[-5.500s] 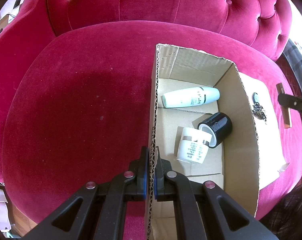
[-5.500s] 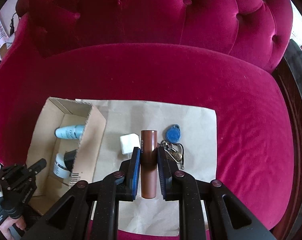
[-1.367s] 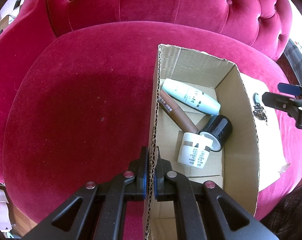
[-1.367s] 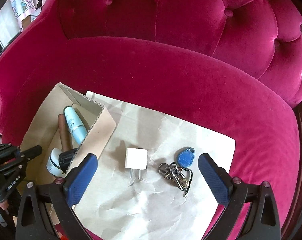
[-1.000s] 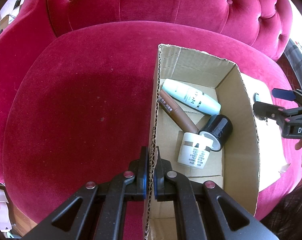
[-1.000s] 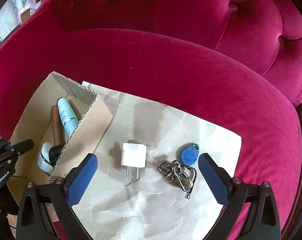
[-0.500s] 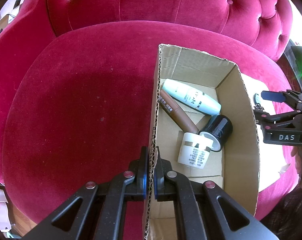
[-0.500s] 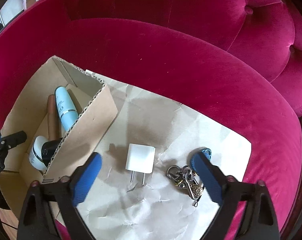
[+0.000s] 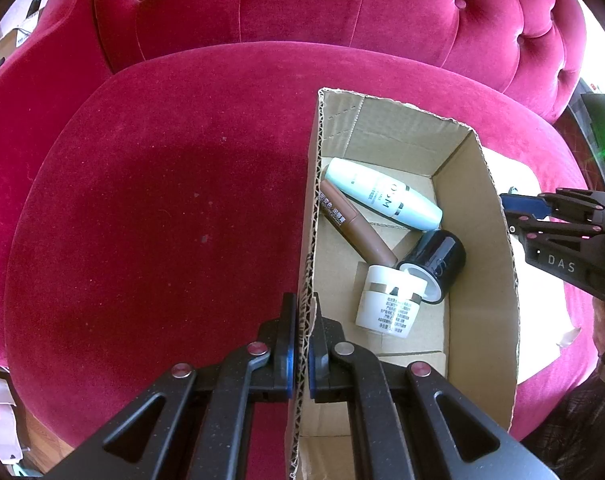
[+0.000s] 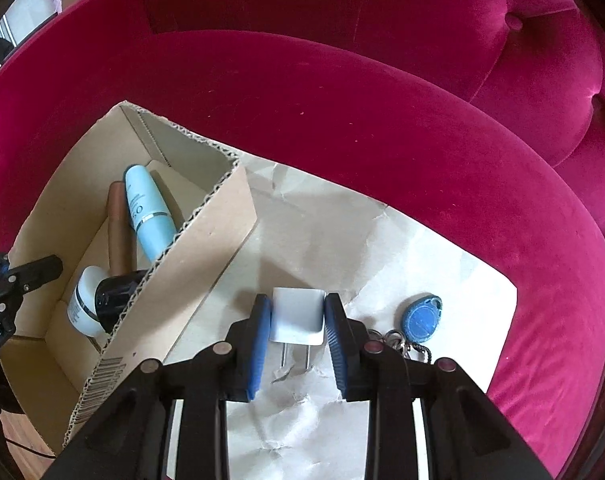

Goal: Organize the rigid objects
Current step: 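Grasp the white plug charger with the right gripper and lift it, then carry the white charger into the box and open the right gripper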

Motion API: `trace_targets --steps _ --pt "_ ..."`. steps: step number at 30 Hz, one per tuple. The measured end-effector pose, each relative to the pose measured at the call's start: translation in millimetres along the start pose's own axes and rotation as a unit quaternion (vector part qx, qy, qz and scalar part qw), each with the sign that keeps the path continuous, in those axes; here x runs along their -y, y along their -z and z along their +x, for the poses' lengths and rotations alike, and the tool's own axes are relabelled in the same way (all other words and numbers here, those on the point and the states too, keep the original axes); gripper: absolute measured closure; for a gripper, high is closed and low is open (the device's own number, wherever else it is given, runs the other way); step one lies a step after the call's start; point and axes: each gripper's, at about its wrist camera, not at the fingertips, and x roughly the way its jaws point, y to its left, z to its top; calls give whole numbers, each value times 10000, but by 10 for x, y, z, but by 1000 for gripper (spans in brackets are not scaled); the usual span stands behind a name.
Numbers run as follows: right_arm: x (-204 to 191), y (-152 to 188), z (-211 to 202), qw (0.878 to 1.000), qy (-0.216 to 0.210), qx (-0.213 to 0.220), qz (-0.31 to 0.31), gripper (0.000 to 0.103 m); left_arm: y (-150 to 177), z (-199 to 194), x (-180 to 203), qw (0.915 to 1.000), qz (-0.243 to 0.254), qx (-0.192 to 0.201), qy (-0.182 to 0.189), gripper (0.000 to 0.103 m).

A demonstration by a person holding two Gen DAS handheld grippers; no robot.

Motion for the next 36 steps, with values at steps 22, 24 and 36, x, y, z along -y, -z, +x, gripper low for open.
trace_targets --steps 22,24,36 --pt "146 92 -375 9987 134 274 408 74 -2 -7 8 10000 4 4 -10 99" --pt "130 102 -416 9985 169 308 426 74 -2 -8 7 10000 4 3 -10 99" --pt "50 38 -756 9964 26 719 457 74 -10 -21 11 10000 14 5 -22 99"
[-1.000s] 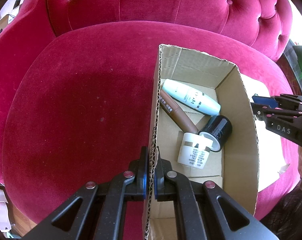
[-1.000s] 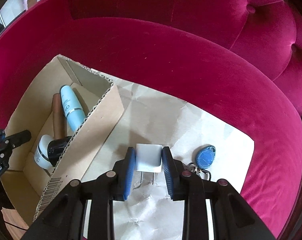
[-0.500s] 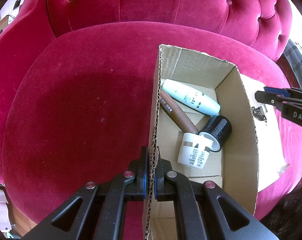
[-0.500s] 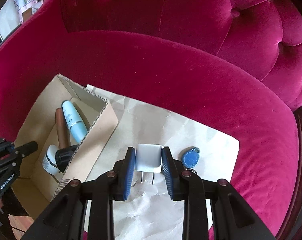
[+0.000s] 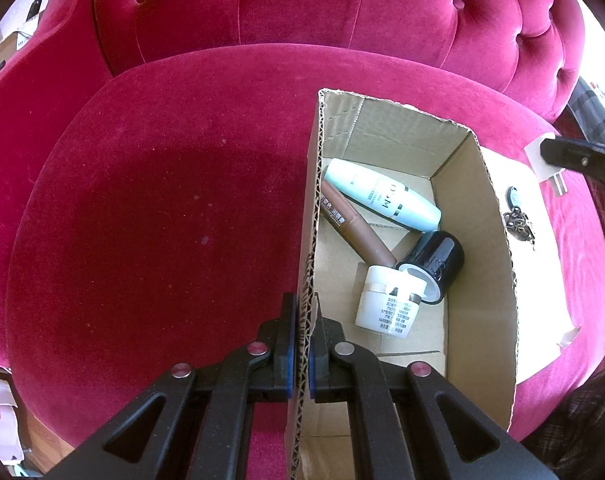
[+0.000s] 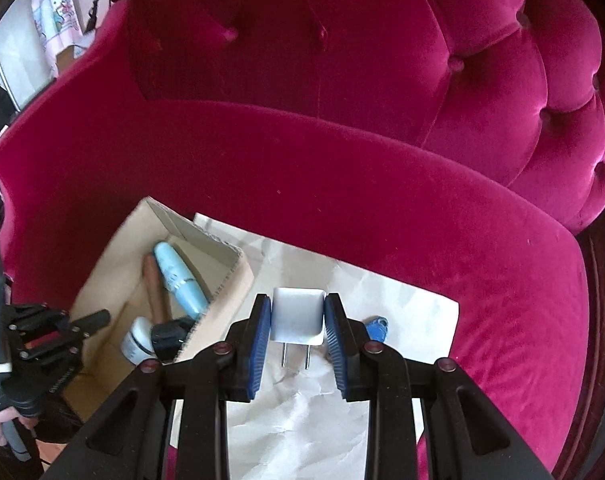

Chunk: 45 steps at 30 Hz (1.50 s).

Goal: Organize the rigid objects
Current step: 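Carry the white charger into the box and open the right gripper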

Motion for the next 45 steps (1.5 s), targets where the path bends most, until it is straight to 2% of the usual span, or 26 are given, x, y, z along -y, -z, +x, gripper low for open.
trace_targets --steps 8,17,29,45 --pt "-156 -120 -231 9993 -245 226 -147 74 -1 1 0 10000 3 3 -6 99" --pt "-369 -160 -295 9973 -546 335 -366 74 -2 -1 -2 10000 6 5 -12 99" --pt "-658 -147 -233 9927 -943 305 -683 74 3 -2 1 10000 1 8 -11 99" --pt "-880 -39 15 9875 -1207 89 -1013 74 7 2 15 10000 -6 9 -6 99"
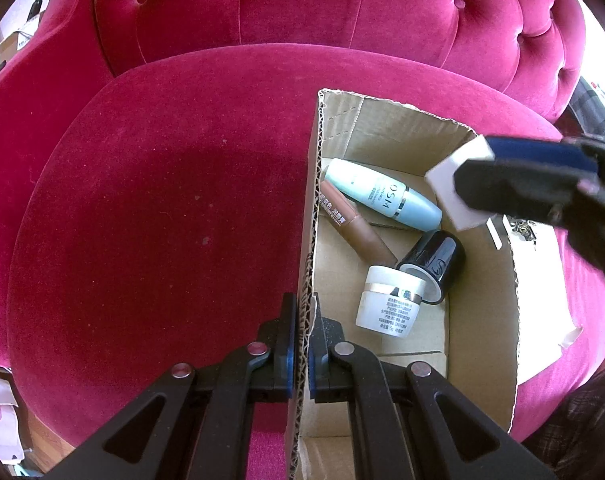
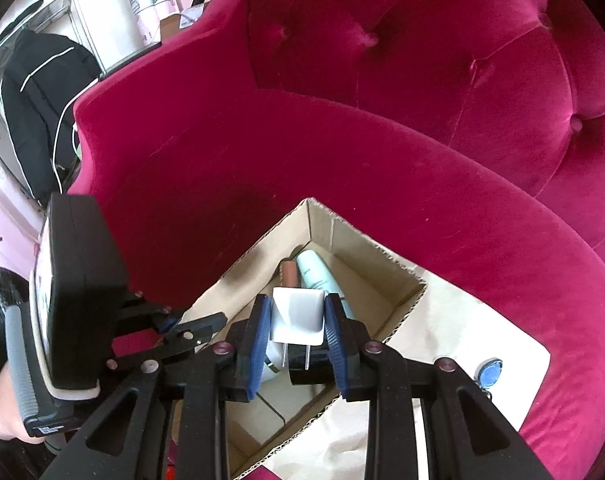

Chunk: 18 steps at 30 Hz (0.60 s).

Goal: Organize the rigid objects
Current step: 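Carry the white charger into the box and open the right gripper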

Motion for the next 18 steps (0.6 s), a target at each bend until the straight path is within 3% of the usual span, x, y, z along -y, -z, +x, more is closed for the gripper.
trace_targets --steps 16,18 --pt "-22 58 72 9999 -62 -79 -73 73 8 -12 11 10000 4 15 2 99" --pt "-26 59 68 9999 -51 -57 -108 69 8 -11 9 10000 6 10 9 99"
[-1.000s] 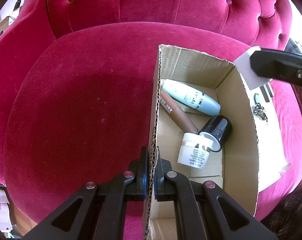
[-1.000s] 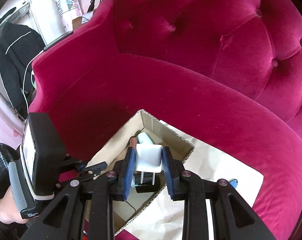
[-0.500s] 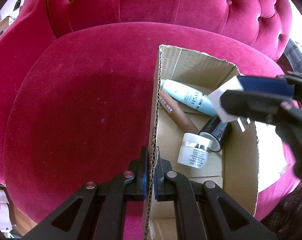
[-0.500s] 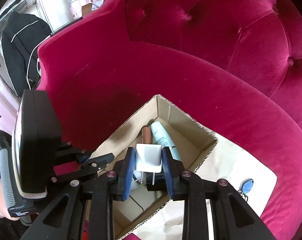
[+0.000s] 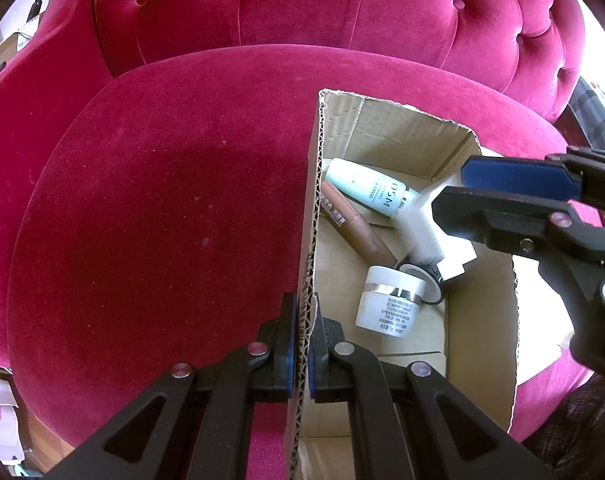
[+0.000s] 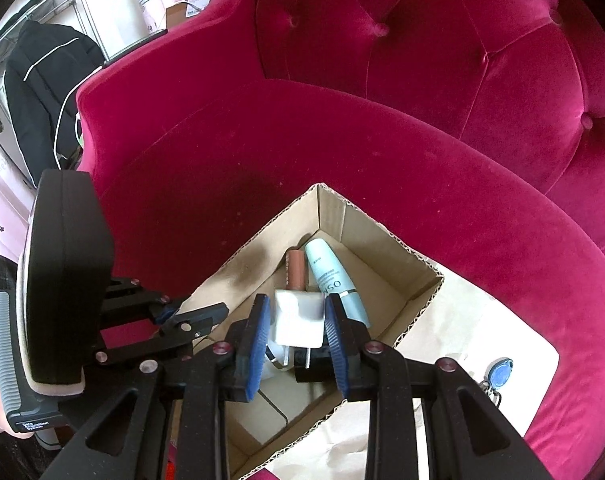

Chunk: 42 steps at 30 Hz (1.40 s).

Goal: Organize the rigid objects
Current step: 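Carry the white charger into the box and open the right gripper, then move the right gripper back over the paper toward the keys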

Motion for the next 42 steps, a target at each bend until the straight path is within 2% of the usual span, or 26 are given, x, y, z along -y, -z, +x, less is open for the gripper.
trace_targets --steps 1,2,3,4,8,10,18,24,35,42 --pt "-6 -2 1 10000 32 19 -16 56 6 6 3 10000 9 -1 -25 99" --pt "-3 -3 -16 9999 104 65 -25 49 14 17 -2 10000 4 -1 -13 99" --pt "5 -6 -14 9999 128 89 -28 48 11 15 -1 10000 2 8 -13 99" --pt "11 -7 -21 9998 167 102 -31 43 10 14 0 10000 5 3 -10 99" --pt "68 2 -25 9993 353 137 -10 7 14 18 -3 10000 9 7 -15 99" --pt "88 7 -26 9991 403 136 3 0 11 12 5 10000 12 7 -18 99" --pt "149 -9 -53 9983 562 151 0 0 6 8 20 10000 14 7 -25 99" --pt "270 0 -241 9970 714 284 103 0 7 8 21 10000 17 8 -28 99" --pt "747 40 -410 9906 1142 292 701 0 12 3 15 10000 8 15 -19 99" --pt "1080 178 -430 9804 1452 235 1310 0 8 -13 10 10000 0 11 -17 99"
